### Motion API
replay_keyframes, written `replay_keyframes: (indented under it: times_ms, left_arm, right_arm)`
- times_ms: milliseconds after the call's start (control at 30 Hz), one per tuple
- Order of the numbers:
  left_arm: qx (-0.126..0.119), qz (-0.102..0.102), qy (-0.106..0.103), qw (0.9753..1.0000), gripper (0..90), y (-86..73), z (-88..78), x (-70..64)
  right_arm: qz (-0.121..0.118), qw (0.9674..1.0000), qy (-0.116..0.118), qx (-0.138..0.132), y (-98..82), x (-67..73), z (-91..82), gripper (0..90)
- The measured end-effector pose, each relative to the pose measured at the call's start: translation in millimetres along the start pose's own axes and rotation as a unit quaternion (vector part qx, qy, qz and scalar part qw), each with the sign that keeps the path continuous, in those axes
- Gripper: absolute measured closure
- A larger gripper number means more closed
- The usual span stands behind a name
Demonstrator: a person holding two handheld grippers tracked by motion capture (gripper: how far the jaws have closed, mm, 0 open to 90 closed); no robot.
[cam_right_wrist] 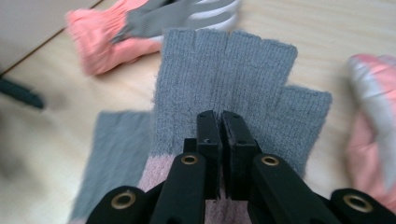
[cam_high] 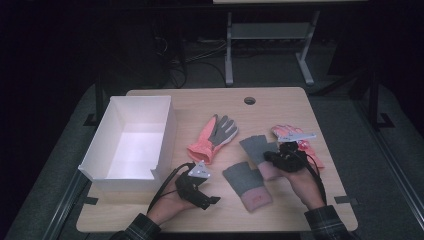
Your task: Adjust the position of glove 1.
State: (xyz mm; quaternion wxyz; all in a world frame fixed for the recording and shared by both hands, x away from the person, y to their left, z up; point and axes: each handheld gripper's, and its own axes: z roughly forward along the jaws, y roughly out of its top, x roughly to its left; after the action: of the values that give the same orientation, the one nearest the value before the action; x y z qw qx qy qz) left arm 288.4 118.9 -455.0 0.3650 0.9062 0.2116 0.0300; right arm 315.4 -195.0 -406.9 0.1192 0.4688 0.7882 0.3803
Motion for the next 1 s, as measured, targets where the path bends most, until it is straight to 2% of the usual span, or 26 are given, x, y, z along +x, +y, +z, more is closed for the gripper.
replay_keyframes:
  times_ms: [67,100,467,500,700,900,1000]
  left_arm:
    - [-0.004,-0.004,0.000,1.0000,14.1,-0.6,-0.6,-0.4]
    - [-0.002,-0.003,0.000,1.0000,14.1,-0.6,-1.0,0.0]
    - [-0.001,-0.005,-0.001,1.0000,14.1,-0.9,-1.4,-0.6]
    - [-0.001,-0.004,0.000,1.0000,14.1,-0.9,-1.6,-0.5]
    - [-0.001,-0.006,-0.001,1.0000,14.1,-0.4,-0.2,-0.5]
    - [0.005,0.003,0.001,1.0000,14.1,-0.6,-1.3,-0.7]
    - [0.006,0.000,-0.001,1.0000,14.1,-0.8,-1.4,-0.7]
  right_arm:
    - [-0.008,0.9999,0.013,0.005,-6.3,7.7,-3.4,86.6]
    - [0.000,0.9998,0.018,0.006,-8.0,10.9,-4.4,86.6]
    - [-0.006,0.9992,0.033,0.019,-23.0,29.9,-7.5,86.6]
    - [-0.013,0.9991,0.035,0.021,-25.3,33.7,-6.6,86.6]
    - [-0.016,0.9983,0.044,0.034,-30.0,45.3,0.2,86.6]
    - [-0.016,0.9978,0.043,0.048,-32.3,51.8,8.1,86.5]
    - [-0.016,0.9977,0.035,0.054,-33.0,53.8,12.1,86.5]
